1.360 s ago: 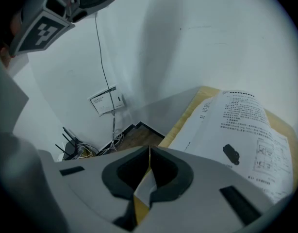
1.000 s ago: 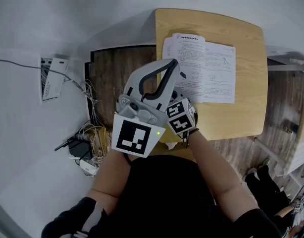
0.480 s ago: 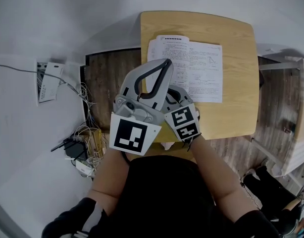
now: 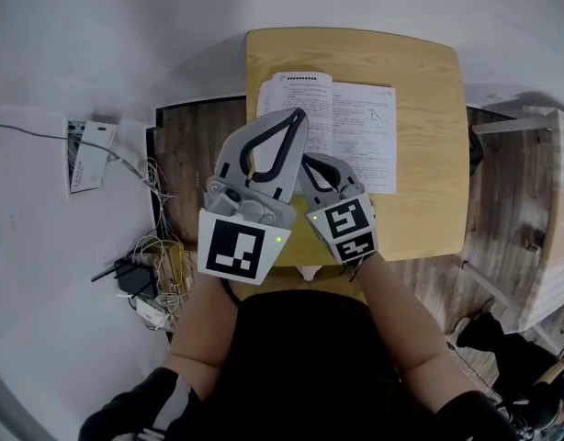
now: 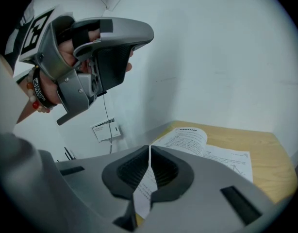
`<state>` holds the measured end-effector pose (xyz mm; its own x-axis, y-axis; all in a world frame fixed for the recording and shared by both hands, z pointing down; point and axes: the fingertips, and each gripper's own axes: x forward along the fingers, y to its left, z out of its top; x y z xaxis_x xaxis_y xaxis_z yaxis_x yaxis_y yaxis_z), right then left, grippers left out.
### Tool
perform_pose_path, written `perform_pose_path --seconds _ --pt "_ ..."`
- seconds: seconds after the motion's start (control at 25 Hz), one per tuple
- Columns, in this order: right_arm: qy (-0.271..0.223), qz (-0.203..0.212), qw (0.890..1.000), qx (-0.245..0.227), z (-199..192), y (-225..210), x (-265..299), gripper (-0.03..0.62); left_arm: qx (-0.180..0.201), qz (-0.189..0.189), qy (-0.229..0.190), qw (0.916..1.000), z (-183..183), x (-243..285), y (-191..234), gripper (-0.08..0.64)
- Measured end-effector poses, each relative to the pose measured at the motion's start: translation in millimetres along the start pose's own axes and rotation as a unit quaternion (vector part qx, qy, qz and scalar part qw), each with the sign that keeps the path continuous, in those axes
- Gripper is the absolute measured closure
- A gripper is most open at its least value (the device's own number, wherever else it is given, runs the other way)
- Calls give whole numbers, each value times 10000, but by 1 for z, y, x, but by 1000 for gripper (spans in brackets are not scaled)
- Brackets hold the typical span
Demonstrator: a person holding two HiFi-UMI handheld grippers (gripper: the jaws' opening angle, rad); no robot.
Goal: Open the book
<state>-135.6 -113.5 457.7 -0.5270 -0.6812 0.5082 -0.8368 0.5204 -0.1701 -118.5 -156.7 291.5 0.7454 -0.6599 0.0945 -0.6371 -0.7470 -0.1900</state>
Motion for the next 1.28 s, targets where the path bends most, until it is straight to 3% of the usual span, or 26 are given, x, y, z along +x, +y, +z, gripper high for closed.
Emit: perform_pose_path --seconds 0.4,0.6,0.88,1.28 --pt "-597 -17 9979 -234 35 -14 -28 561 38 270 42 9996 7 3 -1 552" --pt "-999 37 9935 -552 53 -18 -42 561 276 517 232 9980 1 -1 -3 552" --pt "-1463 87 9865 -730 74 -19 -63 561 214 758 281 9965 -2 -6 -2 552" --pt "-2059 32 9732 -1021 105 -20 -104 561 304 659 168 9972 17 -2 -24 552"
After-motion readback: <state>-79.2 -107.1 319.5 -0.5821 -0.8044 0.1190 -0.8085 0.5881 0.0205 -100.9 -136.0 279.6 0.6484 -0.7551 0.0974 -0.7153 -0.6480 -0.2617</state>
